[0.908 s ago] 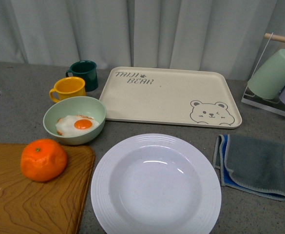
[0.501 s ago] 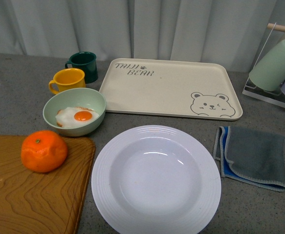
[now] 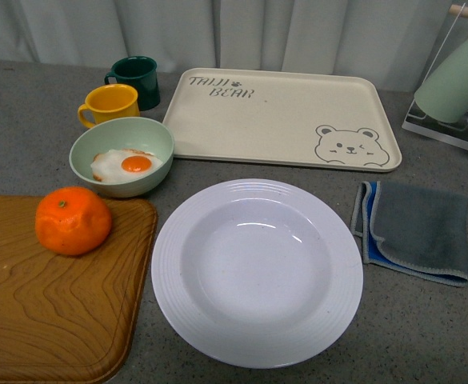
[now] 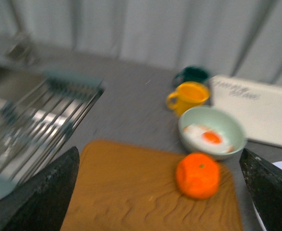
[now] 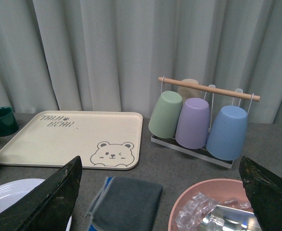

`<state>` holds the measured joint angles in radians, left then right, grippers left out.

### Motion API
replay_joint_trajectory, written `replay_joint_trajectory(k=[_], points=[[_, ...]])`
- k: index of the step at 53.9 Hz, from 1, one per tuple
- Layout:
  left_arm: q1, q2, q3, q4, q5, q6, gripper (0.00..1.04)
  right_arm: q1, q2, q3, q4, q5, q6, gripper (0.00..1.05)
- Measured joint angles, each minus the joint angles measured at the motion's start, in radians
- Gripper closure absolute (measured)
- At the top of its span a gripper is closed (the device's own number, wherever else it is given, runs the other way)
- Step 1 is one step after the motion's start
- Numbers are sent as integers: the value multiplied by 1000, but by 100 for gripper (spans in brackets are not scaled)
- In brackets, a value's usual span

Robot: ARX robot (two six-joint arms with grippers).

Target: Place orange and plate with both arms

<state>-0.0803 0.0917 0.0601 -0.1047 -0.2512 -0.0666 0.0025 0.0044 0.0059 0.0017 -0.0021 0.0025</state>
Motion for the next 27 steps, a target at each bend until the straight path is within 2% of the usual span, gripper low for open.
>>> replay_joint_trajectory(k=[2,5,20,27], points=[[-40,90,11,9,-136,-42,7,0,0,0,0,1,0,9],[-53,207,13,80,-213,-82,7,0,-1,0,0,0,0,9],[-2,747,127,440,-104,-211,7,0,-1,0,0,0,0,9],[-4,984,173,541,-110,-240,7,0,-1,0,0,0,0,9]])
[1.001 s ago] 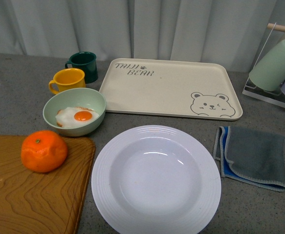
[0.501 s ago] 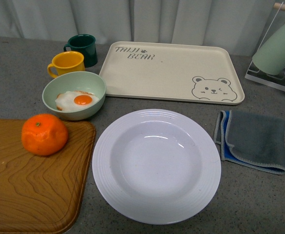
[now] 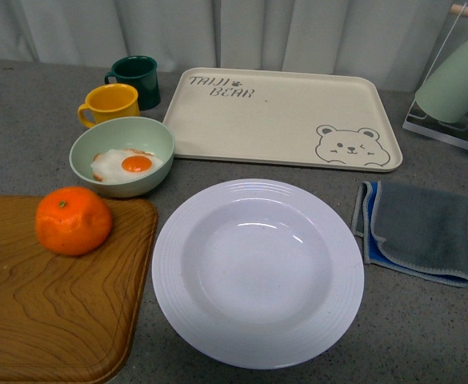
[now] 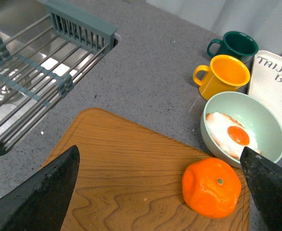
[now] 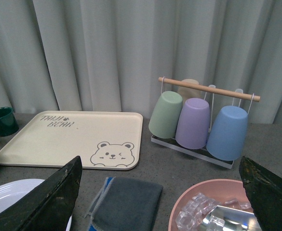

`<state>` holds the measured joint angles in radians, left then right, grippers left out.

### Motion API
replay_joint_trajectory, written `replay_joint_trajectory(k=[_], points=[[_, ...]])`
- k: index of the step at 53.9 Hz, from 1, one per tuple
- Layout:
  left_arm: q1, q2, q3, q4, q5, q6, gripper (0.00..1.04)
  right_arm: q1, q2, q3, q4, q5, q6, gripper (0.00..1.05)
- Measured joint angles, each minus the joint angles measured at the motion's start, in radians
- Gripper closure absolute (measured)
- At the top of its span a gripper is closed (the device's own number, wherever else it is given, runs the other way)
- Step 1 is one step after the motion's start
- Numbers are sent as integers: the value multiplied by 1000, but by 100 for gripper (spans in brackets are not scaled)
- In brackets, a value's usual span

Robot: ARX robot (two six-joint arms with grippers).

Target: Place orange and plate with both arms

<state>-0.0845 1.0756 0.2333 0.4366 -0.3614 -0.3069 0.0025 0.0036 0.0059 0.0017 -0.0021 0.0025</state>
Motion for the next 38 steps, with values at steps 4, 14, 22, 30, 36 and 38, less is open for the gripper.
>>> replay_joint_trajectory(k=[4,14,22,30,36,38], points=[[2,94,26,24,0,-28,7,0,0,0,0,0,0,9],[10,290,90,39,57,-63,7,0,0,0,0,0,0,9],[39,392,138,16,129,-65,7,0,0,0,0,0,0,9],[54,465,191,-5,196,-66,7,0,0,0,0,0,0,9],[56,505,222,-11,230,-66,7,0,0,0,0,0,0,9],[55,523,237,-16,237,-66,7,0,0,0,0,0,0,9]])
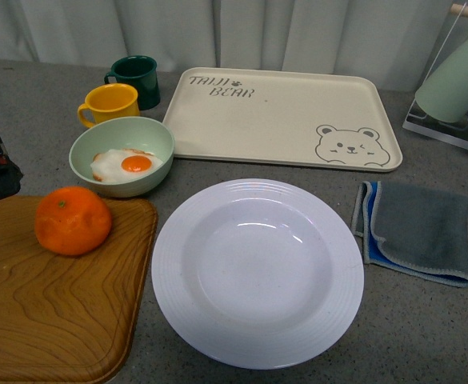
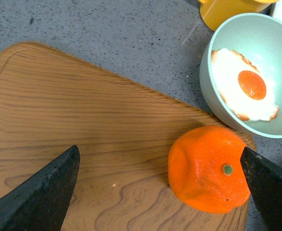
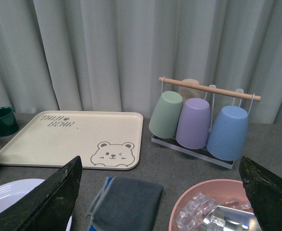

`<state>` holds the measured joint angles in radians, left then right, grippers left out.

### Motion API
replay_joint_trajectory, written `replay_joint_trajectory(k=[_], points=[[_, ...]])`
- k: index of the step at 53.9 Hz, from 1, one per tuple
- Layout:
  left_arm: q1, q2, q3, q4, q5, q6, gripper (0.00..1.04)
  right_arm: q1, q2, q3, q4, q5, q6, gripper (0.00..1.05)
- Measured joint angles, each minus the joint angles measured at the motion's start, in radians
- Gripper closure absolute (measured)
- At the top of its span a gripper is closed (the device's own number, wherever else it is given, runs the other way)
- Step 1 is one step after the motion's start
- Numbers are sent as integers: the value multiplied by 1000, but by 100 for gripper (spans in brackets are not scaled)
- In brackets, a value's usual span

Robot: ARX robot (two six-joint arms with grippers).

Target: Place orange and plate with both arms

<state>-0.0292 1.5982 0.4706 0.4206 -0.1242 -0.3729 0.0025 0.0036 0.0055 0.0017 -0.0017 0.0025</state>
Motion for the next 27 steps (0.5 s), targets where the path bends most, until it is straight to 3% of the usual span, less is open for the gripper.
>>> replay_joint_trajectory(k=[27], points=[[-46,154,143,-69,85,37,7,0,0,0,0,0,0,9]])
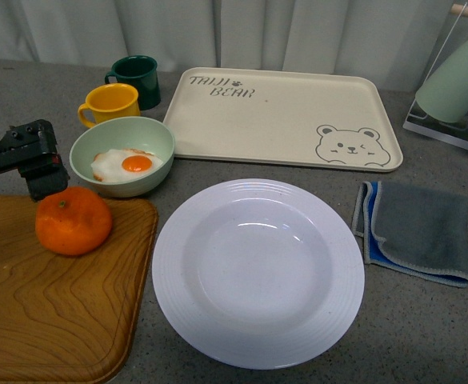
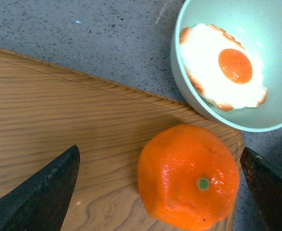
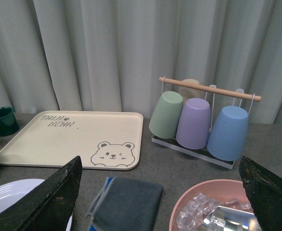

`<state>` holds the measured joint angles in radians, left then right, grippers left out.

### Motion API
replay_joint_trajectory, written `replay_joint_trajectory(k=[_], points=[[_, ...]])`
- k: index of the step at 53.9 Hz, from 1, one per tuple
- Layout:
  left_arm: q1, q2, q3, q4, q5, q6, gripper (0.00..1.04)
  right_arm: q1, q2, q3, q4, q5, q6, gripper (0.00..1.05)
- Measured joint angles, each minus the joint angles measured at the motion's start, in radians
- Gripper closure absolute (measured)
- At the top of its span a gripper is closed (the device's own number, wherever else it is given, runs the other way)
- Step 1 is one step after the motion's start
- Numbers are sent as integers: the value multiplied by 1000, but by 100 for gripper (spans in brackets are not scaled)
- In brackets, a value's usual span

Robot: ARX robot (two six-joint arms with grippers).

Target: Place orange and plate with both arms

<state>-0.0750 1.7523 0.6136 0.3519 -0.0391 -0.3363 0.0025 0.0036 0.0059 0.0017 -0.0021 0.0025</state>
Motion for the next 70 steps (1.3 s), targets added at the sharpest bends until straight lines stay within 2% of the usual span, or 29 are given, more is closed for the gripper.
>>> replay_joint_trajectory(k=[8,25,31,38,41,55,70], points=[[-25,34,17,-26,41,18,7,0,0,0,0,0,0,9],[-26,87,46,-38,31,66,7,0,0,0,0,0,0,9],[-26,85,46,-41,24,71,24,0,0,0,0,0,0,9],[-32,69,45,-61,30,72,50,0,0,0,0,0,0,9],[-34,55,42,-68,37,69,56,0,0,0,0,0,0,9],[-100,-50,43,-108,77,53,60,0,0,0,0,0,0,9],[-282,4,152,-102,69,10,61,0,0,0,0,0,0,9]])
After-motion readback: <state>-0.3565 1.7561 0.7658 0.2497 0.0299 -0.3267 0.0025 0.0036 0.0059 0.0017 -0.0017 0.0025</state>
